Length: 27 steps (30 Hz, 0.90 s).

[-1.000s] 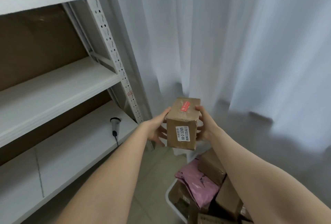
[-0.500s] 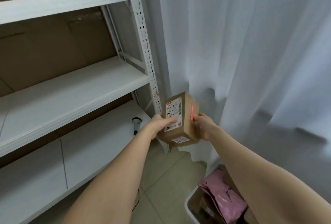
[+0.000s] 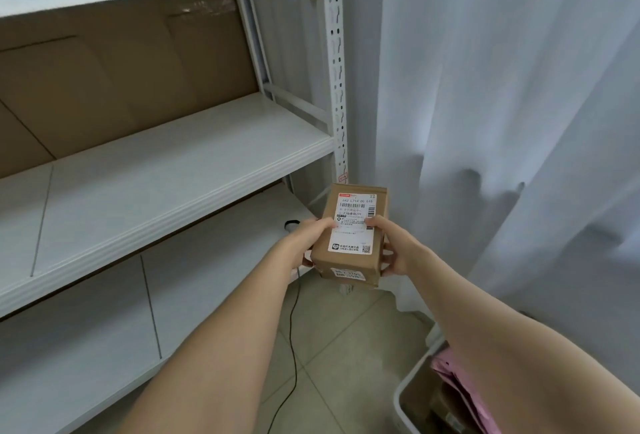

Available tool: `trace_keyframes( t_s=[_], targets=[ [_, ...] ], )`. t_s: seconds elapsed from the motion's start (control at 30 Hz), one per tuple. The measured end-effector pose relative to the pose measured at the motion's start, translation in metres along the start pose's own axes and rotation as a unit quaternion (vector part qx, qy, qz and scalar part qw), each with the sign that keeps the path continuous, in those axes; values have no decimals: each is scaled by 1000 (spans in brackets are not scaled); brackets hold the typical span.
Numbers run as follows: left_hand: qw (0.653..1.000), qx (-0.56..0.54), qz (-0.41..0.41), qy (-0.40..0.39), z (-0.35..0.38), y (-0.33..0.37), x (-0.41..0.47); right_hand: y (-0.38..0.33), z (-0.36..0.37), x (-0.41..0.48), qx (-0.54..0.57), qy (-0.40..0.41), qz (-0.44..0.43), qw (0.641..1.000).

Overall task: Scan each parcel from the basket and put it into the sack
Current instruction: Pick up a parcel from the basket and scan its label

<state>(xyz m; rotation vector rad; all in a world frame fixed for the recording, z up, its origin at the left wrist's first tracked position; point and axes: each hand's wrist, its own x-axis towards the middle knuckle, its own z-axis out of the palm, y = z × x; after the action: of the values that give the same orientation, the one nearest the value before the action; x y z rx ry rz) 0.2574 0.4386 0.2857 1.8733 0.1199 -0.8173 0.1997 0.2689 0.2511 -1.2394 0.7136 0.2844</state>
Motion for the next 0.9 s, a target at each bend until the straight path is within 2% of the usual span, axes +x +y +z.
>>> trace_keyframes(
  t_s=[0.2, 0.3, 0.47, 0.67, 0.9],
  targets=[
    [992, -55, -79, -87, -37, -33, 25, 5, 33, 25, 41, -19, 4, 999],
    [989, -80, -89, -85, -39, -44, 42, 12, 39, 47, 39, -11, 21, 999],
    [988, -104, -113, -30, -38, -49, 77, 11, 49, 95, 20, 17, 41, 999],
    [982, -133, -112, 68, -56, -54, 130, -5, 73, 179, -14, 49, 18, 999],
    [941, -243, -103, 209, -93, -77, 193, -2, 100, 274, -77, 57, 3, 995]
  ],
)
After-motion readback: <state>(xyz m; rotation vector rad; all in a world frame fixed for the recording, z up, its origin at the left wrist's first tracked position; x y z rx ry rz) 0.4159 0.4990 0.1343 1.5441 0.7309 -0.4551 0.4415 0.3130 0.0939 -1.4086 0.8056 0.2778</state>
